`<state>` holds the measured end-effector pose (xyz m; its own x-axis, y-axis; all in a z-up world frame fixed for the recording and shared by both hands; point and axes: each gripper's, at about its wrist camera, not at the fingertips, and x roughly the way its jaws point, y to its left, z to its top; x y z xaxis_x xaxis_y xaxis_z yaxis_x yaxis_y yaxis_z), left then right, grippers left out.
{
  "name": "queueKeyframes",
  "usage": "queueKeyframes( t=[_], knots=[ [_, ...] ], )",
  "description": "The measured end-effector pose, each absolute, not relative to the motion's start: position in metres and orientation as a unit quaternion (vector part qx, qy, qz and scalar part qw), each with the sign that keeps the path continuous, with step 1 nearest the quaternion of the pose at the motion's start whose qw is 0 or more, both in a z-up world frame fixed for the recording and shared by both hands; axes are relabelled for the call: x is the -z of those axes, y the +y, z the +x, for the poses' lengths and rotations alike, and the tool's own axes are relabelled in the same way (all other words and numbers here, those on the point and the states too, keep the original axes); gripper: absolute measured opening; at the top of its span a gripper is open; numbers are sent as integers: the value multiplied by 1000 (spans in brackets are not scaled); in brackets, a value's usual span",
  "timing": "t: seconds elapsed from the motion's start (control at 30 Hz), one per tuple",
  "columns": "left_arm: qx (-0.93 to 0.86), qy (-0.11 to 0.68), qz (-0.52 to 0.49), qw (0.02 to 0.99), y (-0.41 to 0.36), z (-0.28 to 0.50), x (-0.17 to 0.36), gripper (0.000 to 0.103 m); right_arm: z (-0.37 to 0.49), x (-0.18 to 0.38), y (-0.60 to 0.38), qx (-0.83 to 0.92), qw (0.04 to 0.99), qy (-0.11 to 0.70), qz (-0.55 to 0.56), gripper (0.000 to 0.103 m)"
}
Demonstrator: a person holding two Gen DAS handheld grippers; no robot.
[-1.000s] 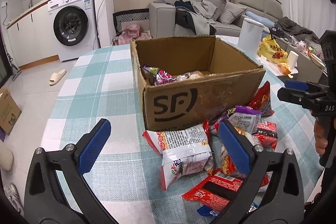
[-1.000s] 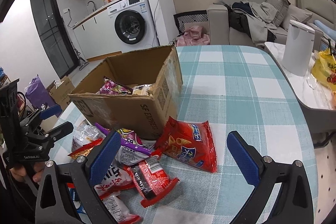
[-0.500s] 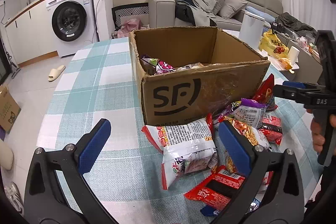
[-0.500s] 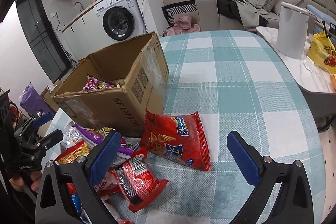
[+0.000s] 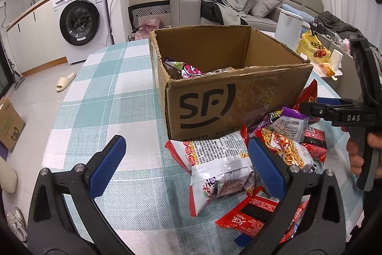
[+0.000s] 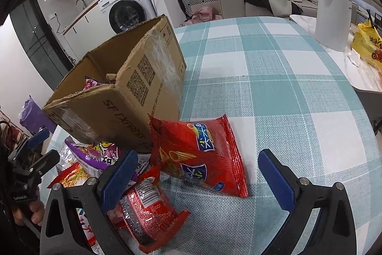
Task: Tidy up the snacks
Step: 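Move the right tool to the red chip bag on the table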
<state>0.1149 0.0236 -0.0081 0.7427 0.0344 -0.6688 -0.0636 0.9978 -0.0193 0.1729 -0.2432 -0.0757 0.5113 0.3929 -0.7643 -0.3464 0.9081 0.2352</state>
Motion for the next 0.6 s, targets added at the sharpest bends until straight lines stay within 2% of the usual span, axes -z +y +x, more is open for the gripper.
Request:
queueKeyframes(
  t=[0.6],
  knots=[
    [-34, 364, -17, 931, 28, 120, 18, 102, 184, 90, -250, -168, 873, 457, 19, 102]
  ],
)
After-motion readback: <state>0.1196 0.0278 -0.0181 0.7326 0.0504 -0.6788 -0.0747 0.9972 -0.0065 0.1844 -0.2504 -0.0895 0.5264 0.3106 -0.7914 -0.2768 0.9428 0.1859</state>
